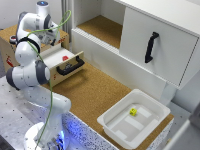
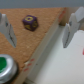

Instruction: Turn on the blue led light

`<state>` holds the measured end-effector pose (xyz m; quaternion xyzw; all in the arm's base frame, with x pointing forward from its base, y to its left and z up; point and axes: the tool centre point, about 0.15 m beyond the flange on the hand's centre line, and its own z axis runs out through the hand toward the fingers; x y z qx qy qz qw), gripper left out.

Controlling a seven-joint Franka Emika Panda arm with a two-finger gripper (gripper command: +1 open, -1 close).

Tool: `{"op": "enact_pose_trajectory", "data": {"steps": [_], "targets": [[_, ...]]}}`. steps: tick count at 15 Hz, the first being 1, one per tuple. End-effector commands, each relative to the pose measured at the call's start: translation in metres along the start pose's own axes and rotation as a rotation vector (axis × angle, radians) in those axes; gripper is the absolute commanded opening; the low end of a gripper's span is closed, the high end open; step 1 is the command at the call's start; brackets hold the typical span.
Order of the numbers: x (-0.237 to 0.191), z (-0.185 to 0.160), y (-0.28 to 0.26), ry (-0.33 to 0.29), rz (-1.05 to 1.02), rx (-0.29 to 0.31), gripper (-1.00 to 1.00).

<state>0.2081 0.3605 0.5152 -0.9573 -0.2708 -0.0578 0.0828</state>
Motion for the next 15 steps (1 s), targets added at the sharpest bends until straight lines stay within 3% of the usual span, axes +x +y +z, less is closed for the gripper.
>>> {"op": "enact_pose_trajectory", "data": {"steps": [1,6,9,15], "targets": [[0.027,-0.030,-0.071,-0.140,-0.123,-0.009,1.00],[0.054,-0.023,-0.121,-0.254,-0.209,-0.006,1.00],[0.061,-0.017,-0.152,-0.294,-0.308,-0.035,1.00],[0.069,0.013,-0.194,-0.290,-0.453,-0.041,1.00]]}}
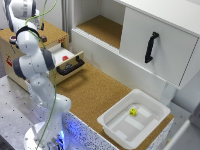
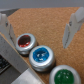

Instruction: Turn on the blue led light

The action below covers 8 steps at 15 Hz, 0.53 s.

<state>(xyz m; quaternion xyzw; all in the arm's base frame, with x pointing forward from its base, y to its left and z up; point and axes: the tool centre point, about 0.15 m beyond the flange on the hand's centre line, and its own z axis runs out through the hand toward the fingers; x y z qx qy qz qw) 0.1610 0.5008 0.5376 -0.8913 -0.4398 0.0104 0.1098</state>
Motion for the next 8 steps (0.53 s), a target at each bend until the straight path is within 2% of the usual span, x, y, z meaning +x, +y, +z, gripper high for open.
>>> {"op": "enact_pose_trajectory", "data": {"steps": [1,2,4,7,8], "targets": [[0.054,0.012,-0.036,-0.184,-0.115,-0.144,-1.00],[0.054,0.013,-0.038,-0.180,-0.135,-0.174,-1.00],[0.050,0.018,-0.038,-0.201,-0.160,-0.197,-1.00],[0.045,0.023,-0.035,-0.211,-0.152,-0.195,-1.00],[0.042,0.022,-0.033,-0.202,-0.150,-0.218,-1.00]]}}
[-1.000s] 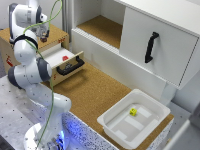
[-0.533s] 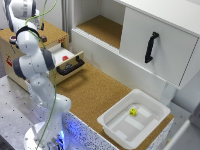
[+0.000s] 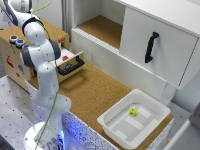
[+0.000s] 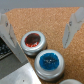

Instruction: Turn on the blue led light

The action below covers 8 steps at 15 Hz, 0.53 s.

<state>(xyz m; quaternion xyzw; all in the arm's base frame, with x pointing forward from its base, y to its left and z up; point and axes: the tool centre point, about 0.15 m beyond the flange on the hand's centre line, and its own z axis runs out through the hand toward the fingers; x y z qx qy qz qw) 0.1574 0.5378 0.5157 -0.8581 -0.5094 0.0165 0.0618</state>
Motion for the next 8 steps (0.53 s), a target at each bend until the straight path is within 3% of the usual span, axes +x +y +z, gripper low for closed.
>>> {"op": "enact_pose_trajectory", "data": {"steps": [1,8], "targets": [[0.014,-0.009,-0.007,-0.146,0.008,-0.127,-1.00],[-0.004,0.009,0.008,-0.115,0.054,-0.079,-1.00]]}}
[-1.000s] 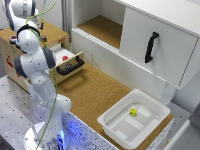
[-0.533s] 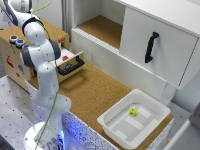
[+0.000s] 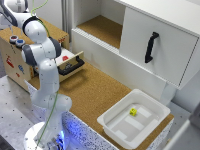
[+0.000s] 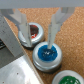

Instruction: Turn on the blue led light

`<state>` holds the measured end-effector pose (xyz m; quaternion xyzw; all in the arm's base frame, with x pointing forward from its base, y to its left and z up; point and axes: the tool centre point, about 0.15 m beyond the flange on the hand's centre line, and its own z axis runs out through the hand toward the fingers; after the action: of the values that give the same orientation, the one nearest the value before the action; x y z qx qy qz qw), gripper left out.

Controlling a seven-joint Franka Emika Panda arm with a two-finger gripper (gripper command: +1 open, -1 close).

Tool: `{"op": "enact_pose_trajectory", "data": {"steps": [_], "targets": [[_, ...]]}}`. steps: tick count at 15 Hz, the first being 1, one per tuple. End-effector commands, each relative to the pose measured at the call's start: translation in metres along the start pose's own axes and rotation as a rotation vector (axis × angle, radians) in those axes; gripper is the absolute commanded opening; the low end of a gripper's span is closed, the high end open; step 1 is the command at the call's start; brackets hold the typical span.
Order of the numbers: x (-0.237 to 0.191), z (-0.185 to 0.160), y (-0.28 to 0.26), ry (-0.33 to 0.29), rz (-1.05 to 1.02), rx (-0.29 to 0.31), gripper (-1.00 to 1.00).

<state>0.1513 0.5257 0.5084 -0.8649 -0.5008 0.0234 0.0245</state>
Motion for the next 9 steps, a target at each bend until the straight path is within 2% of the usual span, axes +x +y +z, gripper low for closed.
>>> {"op": "enact_pose_trajectory", "data": {"steps": [1,9], "targets": [[0.012,0.006,0.009,-0.055,0.040,-0.009,-1.00],[0.011,0.050,0.023,-0.086,0.076,0.071,-1.00]]}}
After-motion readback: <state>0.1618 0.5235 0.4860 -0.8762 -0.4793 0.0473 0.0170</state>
